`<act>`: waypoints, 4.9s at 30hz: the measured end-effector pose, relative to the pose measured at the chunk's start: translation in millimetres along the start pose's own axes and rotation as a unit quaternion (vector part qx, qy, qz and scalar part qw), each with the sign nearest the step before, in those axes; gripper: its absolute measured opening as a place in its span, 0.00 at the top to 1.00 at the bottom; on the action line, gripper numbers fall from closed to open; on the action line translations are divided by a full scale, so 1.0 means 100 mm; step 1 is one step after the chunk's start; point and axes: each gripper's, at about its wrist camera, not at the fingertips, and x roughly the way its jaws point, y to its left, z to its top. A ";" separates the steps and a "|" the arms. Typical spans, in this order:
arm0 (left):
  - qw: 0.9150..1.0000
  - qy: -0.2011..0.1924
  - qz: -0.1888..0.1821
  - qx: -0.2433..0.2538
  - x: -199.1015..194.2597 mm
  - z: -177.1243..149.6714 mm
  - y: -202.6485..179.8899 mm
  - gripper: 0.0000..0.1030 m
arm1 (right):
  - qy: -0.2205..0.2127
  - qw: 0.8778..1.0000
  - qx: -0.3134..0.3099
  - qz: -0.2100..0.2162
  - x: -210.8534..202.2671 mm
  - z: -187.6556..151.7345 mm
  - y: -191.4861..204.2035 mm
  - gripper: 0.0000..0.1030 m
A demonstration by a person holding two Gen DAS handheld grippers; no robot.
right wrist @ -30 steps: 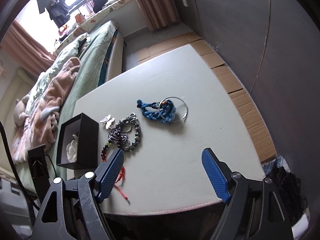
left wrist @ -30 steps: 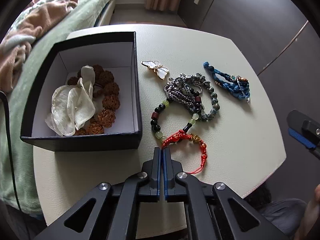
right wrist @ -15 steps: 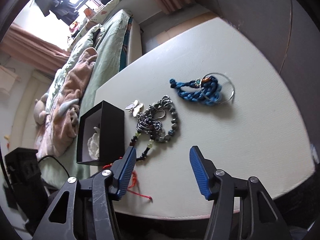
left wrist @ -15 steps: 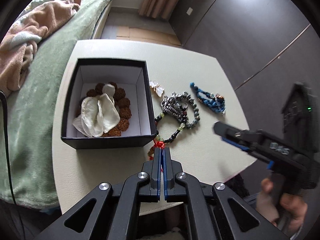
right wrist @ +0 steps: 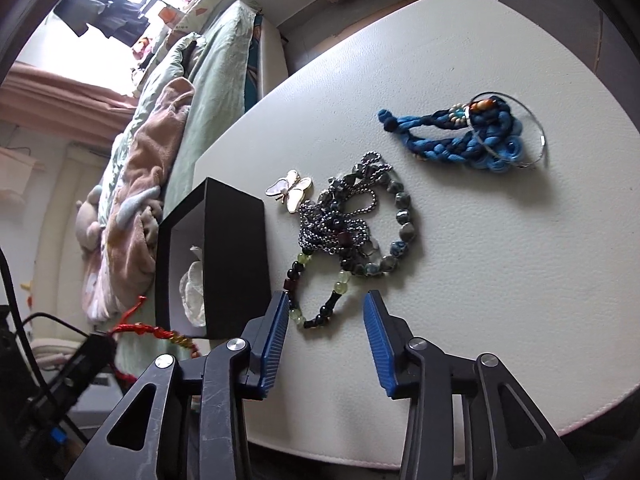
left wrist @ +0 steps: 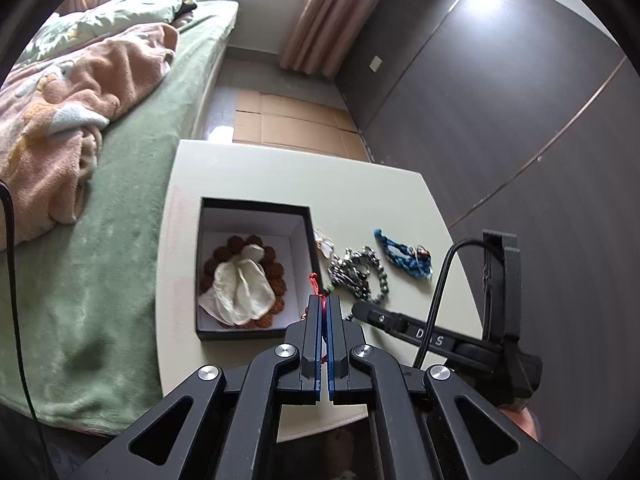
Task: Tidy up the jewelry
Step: 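Carry red bracelet toward box with left tool while right tool grasps dark beaded bracelet, then release red bracelet into box with left tool while right tool drops beaded bracelet in, then reach and grasp the white butterfly brooch with the left tool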
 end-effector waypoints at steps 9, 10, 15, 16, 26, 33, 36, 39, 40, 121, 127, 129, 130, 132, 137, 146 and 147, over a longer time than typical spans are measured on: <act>0.999 -0.023 0.013 -0.018 -0.07 0.20 0.24 0.99 | -0.014 0.998 -0.017 -0.060 0.15 0.05 0.13 0.67; 0.999 -0.024 0.012 -0.019 -0.08 0.22 0.25 0.99 | -0.016 0.998 -0.019 -0.064 0.15 0.05 0.13 0.67; 0.999 -0.031 0.005 -0.015 -0.11 0.33 0.27 0.99 | -0.018 0.996 -0.026 -0.082 0.17 0.06 0.13 0.90; 0.999 -0.032 0.002 -0.012 -0.11 0.35 0.26 0.99 | -0.014 0.997 -0.020 -0.074 0.18 0.07 0.10 0.91; 0.999 -0.032 -0.020 -0.010 -0.03 0.48 0.26 0.99 | -0.048 0.999 -0.017 0.003 -0.15 0.03 0.09 0.91; 0.999 0.001 -0.035 -0.039 0.08 0.50 0.35 0.99 | -0.078 0.995 -0.035 0.054 -0.44 -0.01 0.18 0.91; 0.998 0.011 -0.039 -0.052 0.09 0.50 0.40 0.98 | -0.089 0.993 -0.037 0.066 -0.51 0.00 0.23 0.91; 0.997 0.023 -0.044 -0.063 0.11 0.48 0.45 0.96 | -0.095 0.992 -0.043 0.068 -0.60 0.02 0.30 0.91; 0.997 0.027 -0.042 -0.063 0.11 0.48 0.46 0.93 | -0.098 0.992 -0.044 0.069 -0.62 0.03 0.31 0.91; 0.922 0.192 0.165 0.293 1.51 0.72 -0.89 0.38 | -0.123 0.991 0.042 0.035 -1.31 0.33 -0.99 0.00; 0.899 0.244 0.193 0.308 1.82 0.75 -0.79 0.45 | -0.118 0.991 0.045 0.040 -1.29 0.36 -1.02 0.00; 0.890 0.257 0.202 0.318 1.90 0.75 -0.77 0.45 | -0.117 0.991 0.045 0.041 -1.29 0.36 -1.03 0.00; 0.887 0.263 0.204 0.320 1.93 0.76 -0.77 0.45 | -0.116 0.991 0.046 0.041 -1.28 0.36 -1.03 0.00; 0.886 0.274 0.203 0.316 1.99 0.77 -0.76 0.45 | -0.115 0.991 0.047 0.041 -1.26 0.36 -1.04 0.00; 0.875 0.293 0.208 0.325 2.10 0.77 -0.78 0.45 | -0.109 0.992 0.054 0.035 -1.21 0.39 -1.09 0.00; 0.877 0.317 0.200 0.302 2.25 0.74 -0.80 0.59 | -0.112 0.991 0.067 0.030 -1.20 0.41 -1.15 0.00; 0.876 0.324 0.196 0.297 2.24 0.74 -0.79 0.62 | -0.112 0.991 0.068 0.030 -1.20 0.41 -1.15 0.00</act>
